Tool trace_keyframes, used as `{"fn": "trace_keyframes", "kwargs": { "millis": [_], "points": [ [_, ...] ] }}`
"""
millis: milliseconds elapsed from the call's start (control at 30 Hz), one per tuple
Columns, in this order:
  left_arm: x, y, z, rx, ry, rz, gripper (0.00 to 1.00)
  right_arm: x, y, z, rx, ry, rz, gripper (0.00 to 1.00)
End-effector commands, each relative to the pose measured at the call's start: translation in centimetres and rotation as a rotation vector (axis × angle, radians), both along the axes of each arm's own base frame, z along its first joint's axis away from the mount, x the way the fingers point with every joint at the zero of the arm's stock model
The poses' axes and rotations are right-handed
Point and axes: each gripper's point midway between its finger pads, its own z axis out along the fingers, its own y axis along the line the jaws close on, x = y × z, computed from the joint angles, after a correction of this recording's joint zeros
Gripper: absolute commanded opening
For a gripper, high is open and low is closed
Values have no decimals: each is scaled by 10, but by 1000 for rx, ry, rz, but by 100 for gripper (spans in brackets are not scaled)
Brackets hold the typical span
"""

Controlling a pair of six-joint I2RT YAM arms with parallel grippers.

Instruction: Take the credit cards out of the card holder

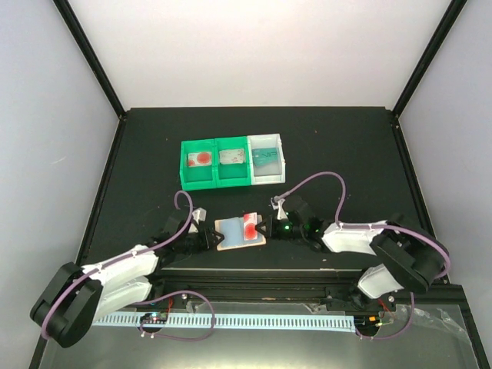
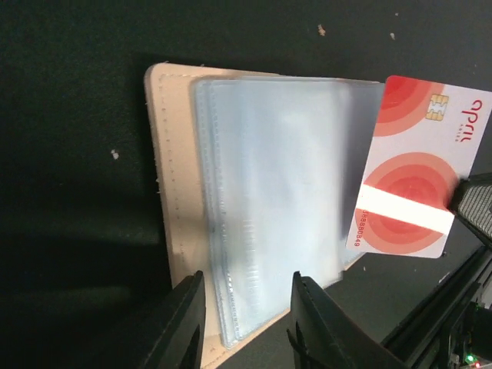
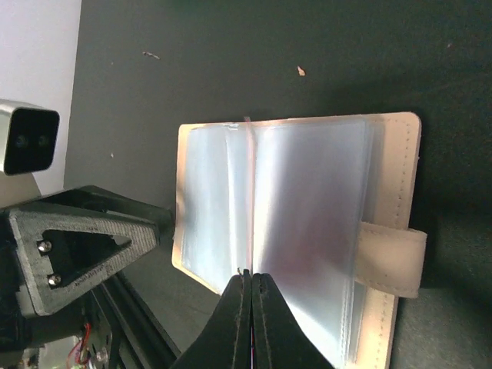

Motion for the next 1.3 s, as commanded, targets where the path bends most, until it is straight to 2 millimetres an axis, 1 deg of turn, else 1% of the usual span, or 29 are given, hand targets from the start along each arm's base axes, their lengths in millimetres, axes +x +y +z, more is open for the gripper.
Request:
{"fn": "trace_keyframes", "kwargs": {
  "millis": [0,200,300,367,467,567,600,667,767,833,900,967,1033,1067,1200,1267],
  "points": [
    [8,-3,22,12,-45,-14,35,4,-12,5,-81,-64,8,1],
    [12,-8,56,-23,-129,-45,47,5,-23,24,-150,-139,37,1],
    [13,-15,79,-52,-210,-104,57,2,-22,41,-154,-192,93,1],
    [10,-21,93,-66,-249,-156,60,-9,-16,52,-140,-218,193,1],
    [2,-30,119,-106,-307,-253,62,-36,-10,61,-88,-220,371,1],
    [-10,-35,141,-150,-358,-333,62,-56,-9,69,-28,-230,474,1],
    [-14,-37,147,-163,-375,-359,62,-62,-8,74,-2,-240,505,1],
    [-23,-39,158,-185,-405,-408,61,-75,-7,85,55,-257,573,1],
    [-34,-41,167,-218,-421,-464,59,-92,-6,104,143,-270,648,1],
    [-46,-45,175,-275,-415,-523,59,-103,-6,118,214,-279,692,1],
    [-55,-49,180,-329,-407,-569,57,-111,-6,131,277,-296,719,1],
    [-65,-51,186,-381,-405,-613,54,-116,-7,139,314,-302,731,1],
    [-69,-51,189,-395,-414,-627,51,-117,-7,144,328,-305,738,1],
    [-69,-50,190,-398,-418,-628,47,-118,-7,145,330,-307,739,1],
    [-69,-51,192,-410,-418,-624,28,-118,-6,146,344,-300,738,1],
    [-68,-52,190,-409,-411,-632,26,-119,-6,148,362,-291,740,1]
  ]
}}
